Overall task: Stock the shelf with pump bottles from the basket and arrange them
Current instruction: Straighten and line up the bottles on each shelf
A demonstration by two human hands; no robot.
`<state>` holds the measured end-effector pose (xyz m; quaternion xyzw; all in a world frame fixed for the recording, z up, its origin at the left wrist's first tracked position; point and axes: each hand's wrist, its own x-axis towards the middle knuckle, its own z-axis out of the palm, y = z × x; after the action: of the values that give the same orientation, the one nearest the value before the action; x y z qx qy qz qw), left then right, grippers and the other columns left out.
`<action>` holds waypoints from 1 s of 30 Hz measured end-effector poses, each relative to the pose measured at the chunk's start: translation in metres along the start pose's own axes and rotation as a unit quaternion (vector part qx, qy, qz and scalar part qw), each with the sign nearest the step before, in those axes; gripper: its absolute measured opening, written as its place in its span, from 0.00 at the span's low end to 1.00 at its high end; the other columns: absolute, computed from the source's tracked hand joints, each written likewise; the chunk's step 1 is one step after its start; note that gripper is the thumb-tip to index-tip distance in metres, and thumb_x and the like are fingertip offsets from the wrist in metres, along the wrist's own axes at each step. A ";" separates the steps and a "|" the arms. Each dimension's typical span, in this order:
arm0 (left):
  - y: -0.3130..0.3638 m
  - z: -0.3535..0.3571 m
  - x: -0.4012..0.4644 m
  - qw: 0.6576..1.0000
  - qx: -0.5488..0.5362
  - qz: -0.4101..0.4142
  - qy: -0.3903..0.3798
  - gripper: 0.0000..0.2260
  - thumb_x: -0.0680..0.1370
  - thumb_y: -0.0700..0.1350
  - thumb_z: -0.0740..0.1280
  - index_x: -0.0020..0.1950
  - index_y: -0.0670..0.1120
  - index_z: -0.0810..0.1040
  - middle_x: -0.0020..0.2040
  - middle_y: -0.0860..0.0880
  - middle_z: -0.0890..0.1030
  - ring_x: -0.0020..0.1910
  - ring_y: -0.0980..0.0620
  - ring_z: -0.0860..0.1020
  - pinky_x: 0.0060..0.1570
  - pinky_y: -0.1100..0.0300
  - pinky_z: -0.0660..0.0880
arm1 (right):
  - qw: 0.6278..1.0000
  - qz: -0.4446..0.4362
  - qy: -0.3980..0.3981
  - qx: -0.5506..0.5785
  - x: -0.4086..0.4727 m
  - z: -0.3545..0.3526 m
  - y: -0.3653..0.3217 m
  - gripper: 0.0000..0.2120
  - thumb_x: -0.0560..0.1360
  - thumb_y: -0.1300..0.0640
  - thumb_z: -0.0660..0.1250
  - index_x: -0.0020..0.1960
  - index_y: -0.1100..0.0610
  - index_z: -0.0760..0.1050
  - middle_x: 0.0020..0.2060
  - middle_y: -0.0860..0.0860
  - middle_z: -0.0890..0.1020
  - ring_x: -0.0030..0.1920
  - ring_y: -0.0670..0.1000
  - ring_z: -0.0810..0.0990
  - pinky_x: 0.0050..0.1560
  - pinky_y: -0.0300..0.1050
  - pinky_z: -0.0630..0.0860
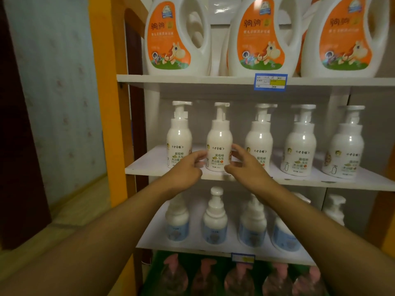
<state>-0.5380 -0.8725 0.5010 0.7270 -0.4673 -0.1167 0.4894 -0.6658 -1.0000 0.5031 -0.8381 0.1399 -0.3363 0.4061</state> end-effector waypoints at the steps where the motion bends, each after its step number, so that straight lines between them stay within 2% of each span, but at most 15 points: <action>1: 0.001 0.000 0.000 1.000 -0.009 -0.003 0.003 0.30 0.75 0.30 0.60 0.74 0.51 0.62 0.72 0.52 0.68 0.67 0.56 0.69 0.56 0.62 0.66 | 1.000 -0.001 0.000 0.001 0.000 0.000 0.000 0.28 0.73 0.60 0.66 0.70 0.46 0.63 0.69 0.47 0.71 0.59 0.47 0.76 0.60 0.49 0.74; 4: 0.003 0.001 -0.002 1.000 -0.015 -0.002 0.008 0.29 0.75 0.32 0.60 0.73 0.51 0.63 0.72 0.53 0.69 0.62 0.58 0.69 0.56 0.62 0.65 | 1.000 -0.002 0.003 0.012 -0.003 0.001 0.000 0.28 0.74 0.60 0.66 0.70 0.45 0.62 0.69 0.47 0.70 0.57 0.45 0.74 0.57 0.45 0.73; 7: 0.002 0.003 -0.009 0.999 -0.025 0.022 0.027 0.26 0.76 0.33 0.61 0.72 0.52 0.64 0.71 0.53 0.69 0.64 0.59 0.69 0.57 0.62 0.66 | 0.999 -0.012 0.014 0.028 -0.010 0.002 -0.001 0.26 0.75 0.61 0.64 0.70 0.46 0.63 0.68 0.47 0.71 0.58 0.45 0.75 0.57 0.44 0.73; 10: -0.007 0.013 -0.026 0.986 -0.054 0.061 0.146 0.22 0.78 0.36 0.62 0.67 0.55 0.68 0.64 0.57 0.72 0.58 0.62 0.73 0.51 0.69 0.68 | 0.996 -0.035 0.052 0.058 -0.022 0.000 -0.001 0.24 0.76 0.61 0.63 0.70 0.48 0.65 0.65 0.45 0.73 0.59 0.45 0.76 0.59 0.45 0.75; 12: -0.019 0.021 -0.038 0.979 -0.064 0.074 0.182 0.16 0.79 0.40 0.62 0.63 0.56 0.71 0.58 0.59 0.75 0.53 0.66 0.74 0.44 0.72 0.70 | 0.993 -0.039 0.080 0.072 -0.029 -0.003 0.002 0.22 0.76 0.60 0.63 0.68 0.46 0.68 0.62 0.42 0.75 0.57 0.46 0.77 0.59 0.49 0.77; 13: -0.026 0.027 -0.043 0.980 -0.066 0.070 0.174 0.14 0.79 0.41 0.62 0.62 0.56 0.71 0.56 0.59 0.76 0.50 0.67 0.75 0.41 0.74 0.72 | 0.992 -0.039 0.088 0.080 -0.033 -0.003 0.005 0.20 0.76 0.59 0.63 0.66 0.46 0.70 0.60 0.41 0.76 0.55 0.46 0.78 0.58 0.50 0.77; 15: -0.044 0.037 -0.049 0.987 -0.069 0.038 0.141 0.14 0.79 0.40 0.62 0.62 0.53 0.72 0.56 0.57 0.77 0.45 0.63 0.77 0.38 0.76 0.74 | 0.990 -0.030 0.087 0.104 -0.042 0.001 0.018 0.16 0.76 0.59 0.64 0.62 0.47 0.73 0.54 0.44 0.80 0.53 0.50 0.80 0.57 0.52 0.78; 17: -0.063 0.048 -0.051 0.992 -0.057 -0.012 0.109 0.15 0.79 0.39 0.62 0.65 0.51 0.72 0.55 0.57 0.77 0.43 0.60 0.76 0.36 0.78 0.72 | 0.988 -0.008 0.075 0.134 -0.052 0.009 0.038 0.13 0.76 0.60 0.65 0.58 0.48 0.76 0.49 0.48 0.82 0.50 0.53 0.81 0.54 0.53 0.79; 19: -0.081 0.058 -0.053 0.994 -0.055 -0.057 0.074 0.17 0.79 0.38 0.62 0.67 0.49 0.70 0.56 0.55 0.77 0.44 0.61 0.75 0.35 0.78 0.72 | 0.987 0.022 0.057 0.149 -0.061 0.021 0.064 0.13 0.76 0.62 0.64 0.54 0.46 0.76 0.49 0.50 0.83 0.49 0.51 0.81 0.50 0.49 0.80; 20: -0.089 0.063 -0.053 0.994 -0.055 -0.078 0.058 0.17 0.79 0.38 0.62 0.68 0.48 0.69 0.59 0.52 0.76 0.46 0.60 0.75 0.37 0.77 0.73 | 0.988 0.042 0.047 0.144 -0.064 0.028 0.079 0.13 0.76 0.63 0.64 0.54 0.46 0.75 0.51 0.50 0.82 0.50 0.50 0.81 0.51 0.49 0.80; 22: -0.105 0.073 -0.054 0.990 -0.056 -0.120 0.038 0.19 0.79 0.37 0.61 0.70 0.47 0.67 0.66 0.48 0.72 0.54 0.54 0.75 0.49 0.68 0.74 | 0.991 0.079 0.029 0.109 -0.070 0.039 0.105 0.16 0.76 0.63 0.64 0.61 0.50 0.73 0.57 0.48 0.79 0.53 0.49 0.79 0.54 0.46 0.78; 24: -0.118 0.082 -0.054 0.987 -0.058 -0.151 0.018 0.22 0.79 0.36 0.61 0.72 0.46 0.64 0.72 0.45 0.68 0.64 0.48 0.72 0.60 0.59 0.72 | 0.992 0.098 -0.005 0.082 -0.074 0.052 0.123 0.20 0.76 0.62 0.64 0.66 0.49 0.68 0.58 0.44 0.74 0.52 0.45 0.76 0.47 0.34 0.76; 25: -0.123 0.087 -0.054 0.986 -0.057 -0.158 0.002 0.24 0.79 0.34 0.61 0.73 0.46 0.62 0.73 0.45 0.65 0.68 0.47 0.69 0.63 0.57 0.71 | 0.991 0.100 -0.030 0.082 -0.077 0.059 0.128 0.21 0.76 0.62 0.64 0.66 0.47 0.66 0.58 0.44 0.72 0.52 0.44 0.75 0.46 0.32 0.74; 27: -0.130 0.098 -0.054 0.987 -0.044 -0.148 -0.033 0.27 0.77 0.32 0.61 0.74 0.48 0.60 0.74 0.47 0.64 0.71 0.47 0.66 0.64 0.55 0.70 | 0.988 0.102 -0.069 0.095 -0.081 0.071 0.138 0.21 0.76 0.61 0.65 0.65 0.46 0.65 0.59 0.44 0.72 0.58 0.46 0.74 0.51 0.35 0.72; 30: -0.136 0.107 -0.053 0.991 -0.037 -0.120 -0.043 0.29 0.76 0.30 0.62 0.72 0.50 0.60 0.74 0.48 0.65 0.71 0.48 0.66 0.66 0.50 0.71 | 0.988 0.104 -0.064 0.098 -0.085 0.081 0.150 0.26 0.75 0.58 0.66 0.70 0.48 0.62 0.63 0.45 0.71 0.61 0.45 0.70 0.56 0.39 0.73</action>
<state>-0.5564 -0.8830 0.3213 0.7537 -0.3926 -0.2231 0.4775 -0.6674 -1.0038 0.3127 -0.7949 0.1667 -0.2497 0.5272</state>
